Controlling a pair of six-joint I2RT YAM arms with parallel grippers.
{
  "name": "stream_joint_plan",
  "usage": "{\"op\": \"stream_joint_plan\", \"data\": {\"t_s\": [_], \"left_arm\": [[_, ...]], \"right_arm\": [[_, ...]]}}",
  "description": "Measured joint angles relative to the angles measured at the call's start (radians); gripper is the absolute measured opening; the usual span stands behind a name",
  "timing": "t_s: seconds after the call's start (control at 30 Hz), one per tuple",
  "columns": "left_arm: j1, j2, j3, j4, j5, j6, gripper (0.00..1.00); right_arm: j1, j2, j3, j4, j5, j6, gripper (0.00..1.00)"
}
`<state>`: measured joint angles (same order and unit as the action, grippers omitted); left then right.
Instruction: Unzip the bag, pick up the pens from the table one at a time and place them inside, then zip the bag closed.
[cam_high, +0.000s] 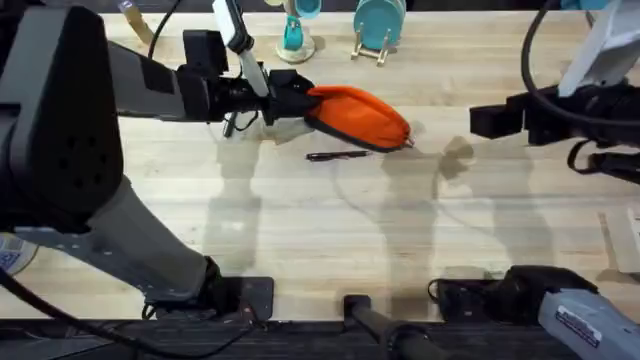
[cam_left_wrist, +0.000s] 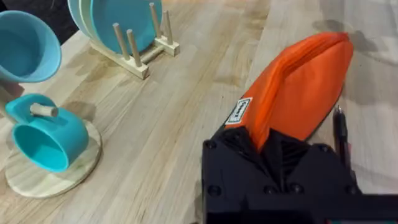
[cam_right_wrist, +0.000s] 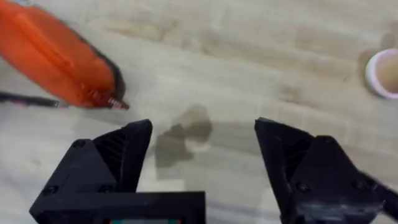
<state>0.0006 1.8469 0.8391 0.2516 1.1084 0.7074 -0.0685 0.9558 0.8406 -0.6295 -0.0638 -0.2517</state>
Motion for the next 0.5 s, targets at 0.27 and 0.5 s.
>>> {"op": "stream_joint_plan", "data": {"t_s": [0.27,0.5], "left_arm": [[0.0,0.0,0.0,0.0,0.0,0.0,0.043],[0.0,0.0,0.0,0.0,0.0,0.0,0.043]], "right_arm": [[-0.019,-0.015,0.0,0.082,-0.131,-0.14,0.995],[-0.21,-0.059,0.0,0.072,-0.544,-0.337,0.996]]}}
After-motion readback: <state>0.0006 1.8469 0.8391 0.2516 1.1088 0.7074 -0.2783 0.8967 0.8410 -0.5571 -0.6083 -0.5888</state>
